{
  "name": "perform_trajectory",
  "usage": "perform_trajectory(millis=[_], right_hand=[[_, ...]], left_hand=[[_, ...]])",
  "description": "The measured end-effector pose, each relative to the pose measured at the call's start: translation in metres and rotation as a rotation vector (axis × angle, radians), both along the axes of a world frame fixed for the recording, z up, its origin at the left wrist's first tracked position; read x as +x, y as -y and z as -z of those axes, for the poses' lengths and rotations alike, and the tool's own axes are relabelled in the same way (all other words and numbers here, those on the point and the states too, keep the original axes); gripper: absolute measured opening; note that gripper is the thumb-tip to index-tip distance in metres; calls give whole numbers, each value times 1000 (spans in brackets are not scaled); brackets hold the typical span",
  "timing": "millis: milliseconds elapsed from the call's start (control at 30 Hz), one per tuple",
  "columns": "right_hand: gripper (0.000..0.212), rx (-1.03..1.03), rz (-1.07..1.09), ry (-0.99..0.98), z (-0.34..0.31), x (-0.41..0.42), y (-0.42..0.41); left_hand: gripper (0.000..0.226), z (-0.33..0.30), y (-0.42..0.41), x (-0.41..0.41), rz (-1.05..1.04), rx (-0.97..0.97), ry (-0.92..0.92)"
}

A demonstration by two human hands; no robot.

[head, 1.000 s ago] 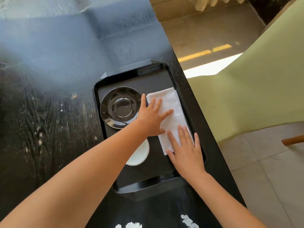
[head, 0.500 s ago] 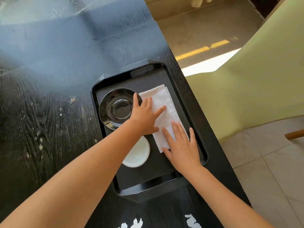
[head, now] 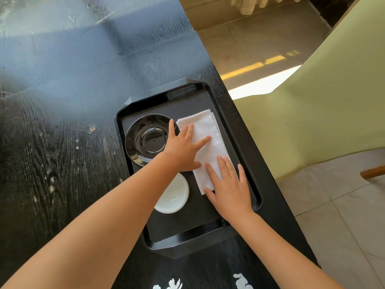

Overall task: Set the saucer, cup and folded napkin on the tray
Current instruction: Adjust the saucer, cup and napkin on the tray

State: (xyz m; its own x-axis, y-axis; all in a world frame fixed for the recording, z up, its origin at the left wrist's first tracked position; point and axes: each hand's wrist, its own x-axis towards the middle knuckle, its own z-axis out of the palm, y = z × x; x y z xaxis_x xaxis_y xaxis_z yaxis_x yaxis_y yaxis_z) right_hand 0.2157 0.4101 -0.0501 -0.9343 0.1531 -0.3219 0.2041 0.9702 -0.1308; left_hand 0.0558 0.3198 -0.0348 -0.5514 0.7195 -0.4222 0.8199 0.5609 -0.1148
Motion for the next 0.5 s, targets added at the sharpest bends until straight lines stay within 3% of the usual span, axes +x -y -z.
perform_trajectory(millis=[500], right_hand=[[63,24,5,43,-13,-9,0]], left_hand=[[77,-13,6,3,-22,17,27]])
